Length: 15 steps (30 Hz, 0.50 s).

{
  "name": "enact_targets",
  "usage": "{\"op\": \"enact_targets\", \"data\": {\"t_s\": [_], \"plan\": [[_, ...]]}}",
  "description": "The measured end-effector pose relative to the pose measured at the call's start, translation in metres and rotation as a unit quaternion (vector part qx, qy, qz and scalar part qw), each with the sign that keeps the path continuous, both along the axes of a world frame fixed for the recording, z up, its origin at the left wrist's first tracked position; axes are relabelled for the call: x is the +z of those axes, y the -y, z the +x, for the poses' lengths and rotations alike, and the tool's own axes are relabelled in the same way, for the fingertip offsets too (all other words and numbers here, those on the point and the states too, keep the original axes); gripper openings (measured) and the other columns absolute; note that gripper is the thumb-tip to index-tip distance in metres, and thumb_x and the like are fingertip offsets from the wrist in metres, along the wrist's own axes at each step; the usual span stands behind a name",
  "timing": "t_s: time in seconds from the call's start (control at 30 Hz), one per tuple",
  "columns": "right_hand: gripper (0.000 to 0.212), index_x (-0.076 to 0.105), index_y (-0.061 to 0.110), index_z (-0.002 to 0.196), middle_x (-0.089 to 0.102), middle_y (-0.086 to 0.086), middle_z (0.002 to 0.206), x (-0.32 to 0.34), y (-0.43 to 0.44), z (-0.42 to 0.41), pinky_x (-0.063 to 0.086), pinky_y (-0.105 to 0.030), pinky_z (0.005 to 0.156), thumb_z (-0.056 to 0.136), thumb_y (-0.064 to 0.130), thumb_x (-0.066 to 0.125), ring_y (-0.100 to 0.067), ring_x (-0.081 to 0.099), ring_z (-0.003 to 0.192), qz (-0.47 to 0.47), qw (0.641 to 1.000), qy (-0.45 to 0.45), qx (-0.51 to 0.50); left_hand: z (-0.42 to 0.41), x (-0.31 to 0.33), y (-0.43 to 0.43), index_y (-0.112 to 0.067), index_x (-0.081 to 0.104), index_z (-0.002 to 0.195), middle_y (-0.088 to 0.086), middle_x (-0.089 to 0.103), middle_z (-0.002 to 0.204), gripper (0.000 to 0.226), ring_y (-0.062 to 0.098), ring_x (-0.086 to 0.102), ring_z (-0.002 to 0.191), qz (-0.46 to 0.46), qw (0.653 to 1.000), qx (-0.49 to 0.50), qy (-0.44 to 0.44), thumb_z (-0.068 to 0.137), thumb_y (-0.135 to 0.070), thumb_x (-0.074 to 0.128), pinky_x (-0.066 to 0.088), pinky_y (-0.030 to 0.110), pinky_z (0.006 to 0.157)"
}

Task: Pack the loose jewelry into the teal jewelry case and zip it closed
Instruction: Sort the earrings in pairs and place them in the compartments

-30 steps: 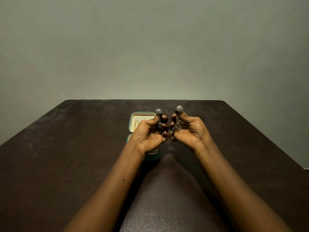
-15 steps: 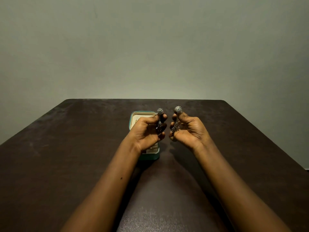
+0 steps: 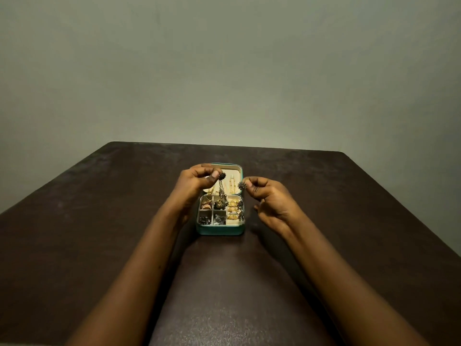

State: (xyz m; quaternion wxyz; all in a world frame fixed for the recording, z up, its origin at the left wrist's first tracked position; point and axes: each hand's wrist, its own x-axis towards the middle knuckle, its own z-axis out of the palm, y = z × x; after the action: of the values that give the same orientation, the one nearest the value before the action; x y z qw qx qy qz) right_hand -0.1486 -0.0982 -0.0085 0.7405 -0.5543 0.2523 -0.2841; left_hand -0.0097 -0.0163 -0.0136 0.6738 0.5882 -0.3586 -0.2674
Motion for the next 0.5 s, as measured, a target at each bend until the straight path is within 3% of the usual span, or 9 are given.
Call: {"op": "enact_targets", "data": {"t_s": [0.07, 0.17, 0.27, 0.37, 0.43, 0.5], "plan": [[0.023, 0.060, 0.006, 0.072, 0.066, 0.008, 0.057, -0.005, -0.005, 0.003, 0.047, -0.013, 0.056, 0.086, -0.009, 0.050, -0.003, 0.060, 0.064, -0.040, 0.999, 0.014, -0.002, 0.003, -0.008, 0.002, -0.003, 0.068, 0.087, 0.006, 0.052, 0.107, 0.012, 0.019, 0.053, 0.101, 0.006, 1.000, 0.002, 0.010, 0.085, 0.002, 0.058, 0.048, 0.017, 0.075], [0.007, 0.065, -0.004, 0.083, 0.054, -0.001, 0.093, -0.010, -0.012, 0.009, 0.046, -0.006, 0.066, 0.081, -0.007, 0.060, -0.006, 0.054, 0.086, -0.140, 0.989, -0.017, -0.042, 0.005, -0.014, 0.003, 0.001, 0.065, 0.105, 0.010, 0.045, 0.115, 0.023, 0.020, 0.047, 0.111, 0.034, 0.999, 0.008, 0.029, 0.083, 0.005, 0.059, 0.045, 0.020, 0.082], [0.012, 0.068, 0.003, 0.086, 0.035, 0.004, 0.093, -0.018, -0.014, 0.017, 0.043, -0.001, 0.073, 0.076, -0.003, 0.067, -0.003, 0.042, 0.091, -0.211, 0.974, -0.035, -0.080, 0.005, -0.015, 0.003, -0.001, 0.065, 0.105, 0.010, 0.045, 0.115, 0.024, 0.021, 0.046, 0.111, 0.048, 0.998, 0.004, 0.036, 0.082, 0.005, 0.060, 0.044, 0.028, 0.091], [0.027, 0.069, 0.035, 0.065, 0.032, 0.010, 0.091, -0.029, -0.016, 0.025, 0.039, -0.031, 0.105, 0.072, 0.010, 0.075, -0.016, 0.040, 0.106, -0.282, 0.952, -0.061, -0.102, 0.006, -0.017, 0.002, 0.004, 0.064, 0.108, 0.010, 0.045, 0.115, 0.026, 0.019, 0.045, 0.111, 0.053, 0.998, 0.011, 0.028, 0.083, 0.006, 0.059, 0.043, 0.023, 0.084], [0.029, 0.068, 0.048, 0.064, 0.031, 0.012, 0.094, -0.034, -0.017, 0.029, 0.035, -0.044, 0.108, 0.070, 0.021, 0.077, -0.024, 0.039, 0.114, -0.305, 0.942, -0.073, -0.117, 0.006, -0.016, 0.001, 0.007, 0.063, 0.109, 0.010, 0.045, 0.114, 0.027, 0.018, 0.045, 0.109, 0.055, 0.998, 0.011, 0.028, 0.083, 0.007, 0.058, 0.043, 0.019, 0.080], [0.027, 0.067, 0.053, 0.065, 0.031, 0.014, 0.096, -0.035, -0.019, 0.031, 0.035, -0.048, 0.107, 0.069, 0.029, 0.077, -0.028, 0.038, 0.117, -0.309, 0.940, -0.072, -0.127, 0.006, -0.015, 0.000, 0.008, 0.063, 0.109, 0.009, 0.046, 0.111, 0.026, 0.016, 0.050, 0.099, 0.057, 0.998, 0.005, 0.032, 0.083, 0.008, 0.058, 0.044, 0.018, 0.075]]}}
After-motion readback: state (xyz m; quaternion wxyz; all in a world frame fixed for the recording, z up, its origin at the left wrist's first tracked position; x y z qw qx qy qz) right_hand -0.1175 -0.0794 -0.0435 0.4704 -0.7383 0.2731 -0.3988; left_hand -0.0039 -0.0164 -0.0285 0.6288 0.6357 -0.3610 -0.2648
